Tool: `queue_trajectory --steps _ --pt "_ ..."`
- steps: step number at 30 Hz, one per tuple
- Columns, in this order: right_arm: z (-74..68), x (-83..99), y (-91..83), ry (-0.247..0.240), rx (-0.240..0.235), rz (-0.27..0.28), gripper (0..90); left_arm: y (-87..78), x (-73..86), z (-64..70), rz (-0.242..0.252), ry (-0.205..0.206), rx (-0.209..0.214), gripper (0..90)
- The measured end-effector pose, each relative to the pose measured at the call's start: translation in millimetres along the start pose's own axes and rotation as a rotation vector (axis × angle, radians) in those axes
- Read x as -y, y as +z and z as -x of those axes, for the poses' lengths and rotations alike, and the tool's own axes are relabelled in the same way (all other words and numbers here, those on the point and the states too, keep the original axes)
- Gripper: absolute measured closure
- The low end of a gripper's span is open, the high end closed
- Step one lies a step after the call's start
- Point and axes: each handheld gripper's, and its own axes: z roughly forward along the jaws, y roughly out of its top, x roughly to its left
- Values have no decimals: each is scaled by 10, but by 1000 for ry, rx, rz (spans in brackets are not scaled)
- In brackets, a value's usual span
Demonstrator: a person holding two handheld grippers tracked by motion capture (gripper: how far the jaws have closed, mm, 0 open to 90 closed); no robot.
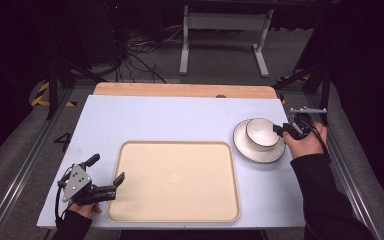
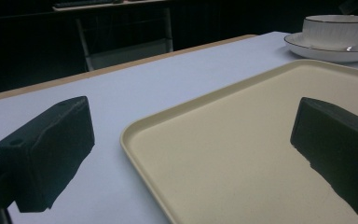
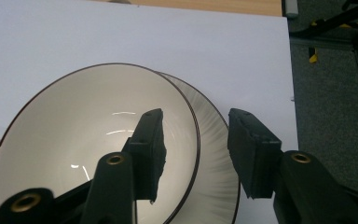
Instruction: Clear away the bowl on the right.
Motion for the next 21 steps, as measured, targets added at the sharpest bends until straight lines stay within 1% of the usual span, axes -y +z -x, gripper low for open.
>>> queue_trajectory --steps 1,3,4,6,10,13,14,15,16,19,21 --pt "2 -16 21 10 0 -22 577 -1 -1 -1 -2 1 0 1" --pt "2 -22 29 15 -1 -32 583 -1 -1 0 -2 0 -1 1" --pt "2 -37 58 26 -2 -63 587 -1 0 0 -2 0 -1 1" --pt "2 -41 68 31 -2 -73 587 0 0 1 0 -2 0 1" --pt "7 -63 135 49 1 -121 576 -1 0 -1 -1 -1 -1 1" --pt "9 -72 179 62 -1 -160 606 -1 0 -2 -1 -1 -1 1" --pt "9 -72 179 62 -1 -160 606 -1 0 -2 -1 -1 -1 1" --pt "12 -74 199 63 -1 -174 617 -1 0 -2 -1 -1 0 1" --pt "11 -75 216 72 -4 -191 622 -1 0 -2 -1 -2 -1 1" --pt "18 -78 264 90 -9 -212 626 -1 0 -2 -1 -1 0 1" --pt "14 -80 282 101 -13 -230 651 -1 0 -2 -1 -3 -1 1"
